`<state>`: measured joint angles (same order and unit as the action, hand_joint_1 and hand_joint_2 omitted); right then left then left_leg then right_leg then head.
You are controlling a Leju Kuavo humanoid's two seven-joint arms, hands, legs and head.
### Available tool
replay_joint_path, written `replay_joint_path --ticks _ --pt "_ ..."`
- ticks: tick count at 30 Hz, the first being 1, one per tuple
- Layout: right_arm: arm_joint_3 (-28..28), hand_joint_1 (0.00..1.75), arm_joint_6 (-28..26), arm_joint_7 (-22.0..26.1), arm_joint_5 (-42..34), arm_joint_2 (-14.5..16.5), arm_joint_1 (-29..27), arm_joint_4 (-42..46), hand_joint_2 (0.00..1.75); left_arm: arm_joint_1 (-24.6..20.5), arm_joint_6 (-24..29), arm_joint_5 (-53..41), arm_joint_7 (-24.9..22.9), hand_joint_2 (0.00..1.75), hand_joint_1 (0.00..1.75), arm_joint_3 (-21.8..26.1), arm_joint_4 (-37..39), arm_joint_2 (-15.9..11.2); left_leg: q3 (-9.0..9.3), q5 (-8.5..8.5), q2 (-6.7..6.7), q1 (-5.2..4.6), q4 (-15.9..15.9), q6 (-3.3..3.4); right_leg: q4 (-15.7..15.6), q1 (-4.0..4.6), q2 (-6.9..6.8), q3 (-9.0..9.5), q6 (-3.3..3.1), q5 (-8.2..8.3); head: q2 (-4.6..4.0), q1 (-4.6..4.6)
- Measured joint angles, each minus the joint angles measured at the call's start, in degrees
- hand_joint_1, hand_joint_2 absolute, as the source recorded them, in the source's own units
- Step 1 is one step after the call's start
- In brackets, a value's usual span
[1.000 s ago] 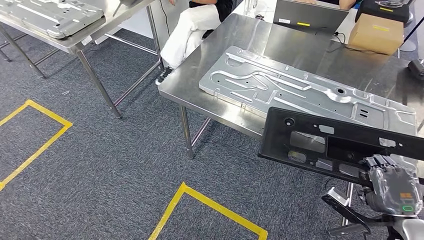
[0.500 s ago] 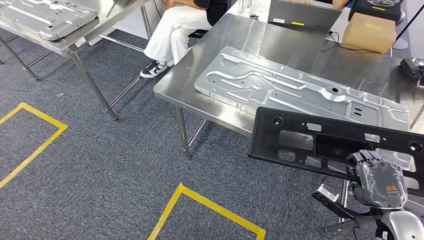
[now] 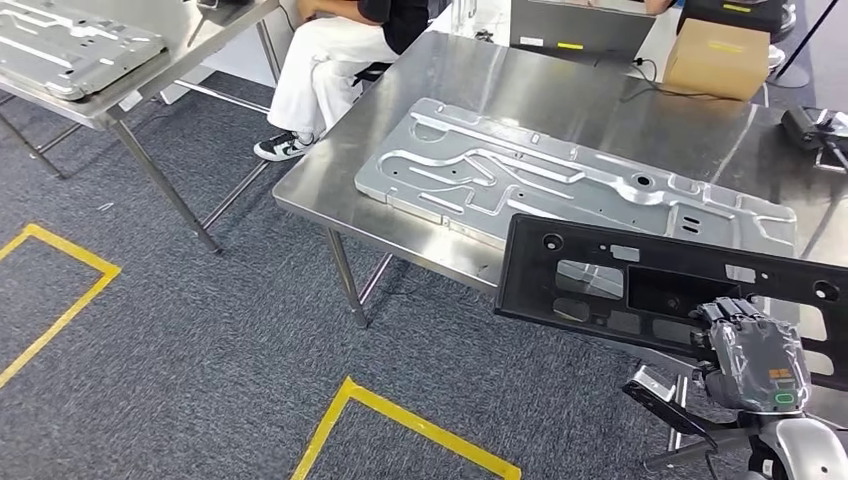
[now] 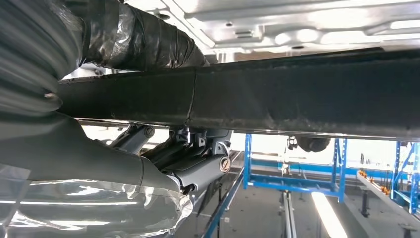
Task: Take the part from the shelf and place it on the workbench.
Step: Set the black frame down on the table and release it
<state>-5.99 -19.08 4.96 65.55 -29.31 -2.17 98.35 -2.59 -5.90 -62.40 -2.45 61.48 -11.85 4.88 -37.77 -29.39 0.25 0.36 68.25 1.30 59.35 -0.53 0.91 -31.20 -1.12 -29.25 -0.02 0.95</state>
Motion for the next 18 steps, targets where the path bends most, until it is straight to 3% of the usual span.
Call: replay_joint_path --ticks 2,3,7,9,11,12,13,14,15,16,18 --pt "-0.08 1.75 -0.01 -0.01 0.0 0.02 0.09 -0.08 1.75 0.0 0.01 0.0 0.0 1.75 0.0 0.01 0.02 -0.17 2.5 3.17 -0.33 -0.6 -6.6 1.32 -0.08 0.17 0.17 0.6 0.27 -0.61 0.0 -0.04" --pt "-0.11 1.75 -0.02 -0.02 0.0 0.02 0.11 -0.12 1.75 -0.01 0.01 0.0 0.0 1.75 0.0 0.02 0.03 -0.24 3.11 3.5 -0.46 -0.89 -8.23 1.71 -0.19 0.05 0.25 0.79 0.54 -0.67 0.0 -0.07" --pt "-0.25 1.75 -0.11 -0.02 -0.01 -0.09 0.03 -0.3 1.75 0.07 0.02 -0.07 0.02 1.75 0.0 0.04 0.04 -0.26 5.33 3.51 -0.33 -0.92 -10.91 2.22 1.53 -0.35 -0.04 0.8 1.93 -0.28 0.0 -0.07" --pt "-0.26 1.75 -0.18 -0.08 -0.04 -0.19 0.27 -0.33 1.75 0.02 0.02 -0.15 0.05 1.75 0.0 0.04 0.04 -0.25 6.36 3.49 -0.25 -0.72 -11.58 2.45 5.99 -0.5 -0.39 -1.52 2.39 -2.82 0.0 -0.11" --pt "-0.27 1.75 -0.25 -0.14 -0.07 -0.23 0.39 -0.43 1.75 -0.04 0.02 -0.29 0.09 1.75 0.0 0.04 0.04 -0.23 6.66 3.14 -0.25 -0.68 -11.59 2.48 12.05 -0.72 -0.46 -5.61 2.94 -5.42 0.0 -0.11" --pt "-0.3 1.75 -0.26 -0.14 -0.07 -0.23 0.37 -0.55 1.75 -0.03 0.02 -0.37 0.1 1.75 0.0 0.04 0.04 -0.21 6.88 2.88 -0.26 -0.66 -11.56 2.42 13.57 -0.9 -0.51 -7.1 3.25 -5.46 0.0 -0.11" --pt "-0.32 1.75 -0.26 -0.14 -0.07 -0.23 0.39 -0.69 1.75 0.0 0.0 -0.45 0.11 1.75 0.0 0.04 0.04 -0.18 7.19 2.59 -0.27 -0.62 -11.53 2.29 13.08 -1.05 -0.59 -7.59 3.49 -4.23 -0.01 -0.12" --pt "-0.35 1.75 -0.27 -0.14 -0.07 -0.22 0.46 -0.86 1.75 0.03 -0.03 -0.5 0.12 1.75 0.0 0.04 0.04 -0.15 7.62 2.26 -0.26 -0.54 -11.48 2.11 10.64 -1.18 -0.7 -7.06 3.71 -1.95 0.0 -0.12" --pt "-0.37 1.75 -0.28 -0.15 -0.08 -0.22 0.59 -1.03 1.75 0.07 -0.07 -0.54 0.14 1.75 0.0 0.04 0.04 -0.12 7.98 1.88 -0.25 -0.47 -11.44 1.87 6.83 -1.27 -0.89 -5.86 3.78 0.79 -0.01 -0.12" --pt "-0.4 1.75 -0.31 -0.18 -0.11 -0.17 0.8 -1.23 1.75 0.06 -0.09 -0.57 0.16 1.75 0.0 0.04 0.04 -0.1 8.34 1.53 -0.22 -0.43 -11.33 1.57 3.39 -1.18 -1.15 -4.7 3.67 2.14 -0.01 -0.12" --pt "-0.54 1.75 -0.41 -0.22 -0.22 -0.05 1.25 -1.65 1.75 -0.09 -0.12 -0.65 0.2 1.75 0.0 0.04 0.04 -0.09 8.53 0.93 -0.11 -0.46 -11.13 0.82 -0.23 -0.76 -1.55 -3.55 2.8 2.61 0.0 -0.09"
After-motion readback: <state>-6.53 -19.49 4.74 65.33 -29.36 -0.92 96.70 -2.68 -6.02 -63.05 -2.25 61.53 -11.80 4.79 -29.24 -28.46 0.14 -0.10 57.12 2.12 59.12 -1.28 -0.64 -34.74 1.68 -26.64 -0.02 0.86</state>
